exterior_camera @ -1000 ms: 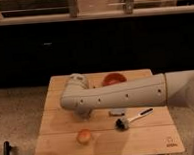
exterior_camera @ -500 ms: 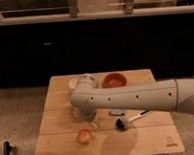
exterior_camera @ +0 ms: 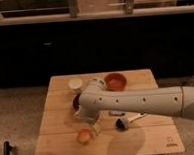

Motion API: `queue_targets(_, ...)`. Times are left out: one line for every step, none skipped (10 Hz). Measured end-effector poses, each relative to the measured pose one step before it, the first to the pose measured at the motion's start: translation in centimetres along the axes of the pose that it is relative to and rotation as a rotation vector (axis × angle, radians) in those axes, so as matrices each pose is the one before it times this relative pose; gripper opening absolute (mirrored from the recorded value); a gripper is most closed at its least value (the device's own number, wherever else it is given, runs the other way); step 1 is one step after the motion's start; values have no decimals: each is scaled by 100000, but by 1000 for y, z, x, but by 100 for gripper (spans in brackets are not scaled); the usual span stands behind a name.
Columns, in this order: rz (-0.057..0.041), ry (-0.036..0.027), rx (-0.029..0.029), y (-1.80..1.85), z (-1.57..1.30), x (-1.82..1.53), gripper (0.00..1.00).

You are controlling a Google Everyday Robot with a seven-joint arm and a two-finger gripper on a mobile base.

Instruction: Place apple in paper cup

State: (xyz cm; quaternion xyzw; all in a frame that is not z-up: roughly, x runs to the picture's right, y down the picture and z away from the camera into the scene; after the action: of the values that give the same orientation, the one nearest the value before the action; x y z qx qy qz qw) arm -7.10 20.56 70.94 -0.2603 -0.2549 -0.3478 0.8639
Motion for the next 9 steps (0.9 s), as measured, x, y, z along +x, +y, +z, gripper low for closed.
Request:
queue_targets(-125,-2708,1085,-26,493,-193,80)
queue_targets(66,-2322,948,-33,353,-161,80)
queue_targets(423,-2991,1066,110,529,-70,80)
queue_targets(534,-2329,885,106,383,-57,80)
queue_targets(288,-1802,505,95,348,-86,80)
queue_targets(236,-2554,650,112,535,-152,80)
queue_targets(394,-1866,667,114,363,-71,80)
queue_targets(424,-1447,581,132,263,-4,80)
queue_targets(639,-1532,759,145,253,32,80)
